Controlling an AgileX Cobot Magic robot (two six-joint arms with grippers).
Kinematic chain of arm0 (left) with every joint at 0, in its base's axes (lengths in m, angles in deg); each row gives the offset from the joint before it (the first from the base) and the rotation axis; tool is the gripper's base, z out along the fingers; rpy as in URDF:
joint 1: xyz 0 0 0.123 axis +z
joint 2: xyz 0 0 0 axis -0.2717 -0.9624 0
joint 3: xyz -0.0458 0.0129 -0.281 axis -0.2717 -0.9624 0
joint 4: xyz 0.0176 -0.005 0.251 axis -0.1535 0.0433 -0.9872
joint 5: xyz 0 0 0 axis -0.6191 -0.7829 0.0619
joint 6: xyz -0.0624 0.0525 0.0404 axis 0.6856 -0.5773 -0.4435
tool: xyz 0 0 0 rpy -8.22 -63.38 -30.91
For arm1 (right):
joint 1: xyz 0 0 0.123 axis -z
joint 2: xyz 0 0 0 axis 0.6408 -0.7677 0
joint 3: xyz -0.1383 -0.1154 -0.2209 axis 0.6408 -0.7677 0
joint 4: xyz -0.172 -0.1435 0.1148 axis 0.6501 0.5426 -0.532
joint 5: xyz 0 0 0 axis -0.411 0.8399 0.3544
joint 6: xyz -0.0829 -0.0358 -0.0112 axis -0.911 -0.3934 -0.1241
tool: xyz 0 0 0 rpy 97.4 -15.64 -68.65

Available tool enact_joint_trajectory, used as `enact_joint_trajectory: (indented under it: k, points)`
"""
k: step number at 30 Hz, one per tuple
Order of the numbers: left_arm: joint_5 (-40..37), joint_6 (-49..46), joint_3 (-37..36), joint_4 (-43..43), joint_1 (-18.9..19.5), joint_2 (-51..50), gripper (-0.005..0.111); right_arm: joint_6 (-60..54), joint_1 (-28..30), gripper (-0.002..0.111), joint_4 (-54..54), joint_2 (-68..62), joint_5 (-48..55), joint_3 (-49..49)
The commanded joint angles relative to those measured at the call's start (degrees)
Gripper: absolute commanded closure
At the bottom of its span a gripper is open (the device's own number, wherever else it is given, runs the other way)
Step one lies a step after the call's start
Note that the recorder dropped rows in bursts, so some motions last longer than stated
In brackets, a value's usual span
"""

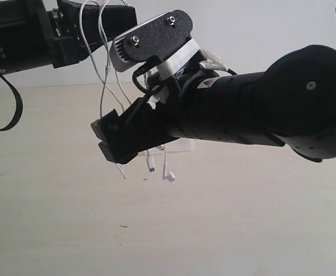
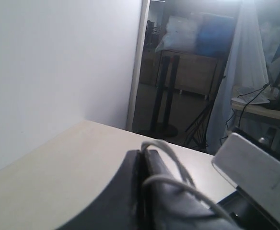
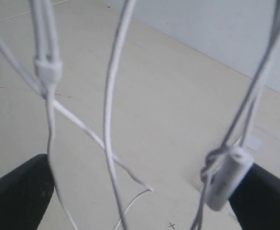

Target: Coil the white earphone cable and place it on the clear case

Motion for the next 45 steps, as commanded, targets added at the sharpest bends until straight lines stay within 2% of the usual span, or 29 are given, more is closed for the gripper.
enact_joint_trajectory:
  k: [1,5,7,12,14,45]
  points:
    - [0.9,0.5,0.2,0.5,-0.8,0.0,0.107,-0.4,-0.1,0.016,0.3,-0.2,-0.1,0.5]
    - [1.1,0.5,0.2,0.7,-1.5,0.0,0.107,-0.4,-0.1,0.017,0.3,-0.2,-0.1,0.5]
    - [1.2,0.5,0.2,1.0,-2.1,0.0,0.107,-0.4,-0.1,0.021,0.3,-0.2,-0.1,0.5]
    - [0.5,0.5,0.2,1.1,-2.6,0.0,0.107,-0.4,-0.1,0.044,0.3,-0.2,-0.1,0.5]
    - [-0.4,0.5,0.2,1.3,-2.6,0.0,0.107,-0.4,-0.1,0.049,0.3,-0.2,-0.1,0.5]
    - [-0.4,-1.4,0.2,4.1,-2.6,0.2,0.107,-0.2,-0.1,0.049,-1.2,-0.2,-0.1,0.5]
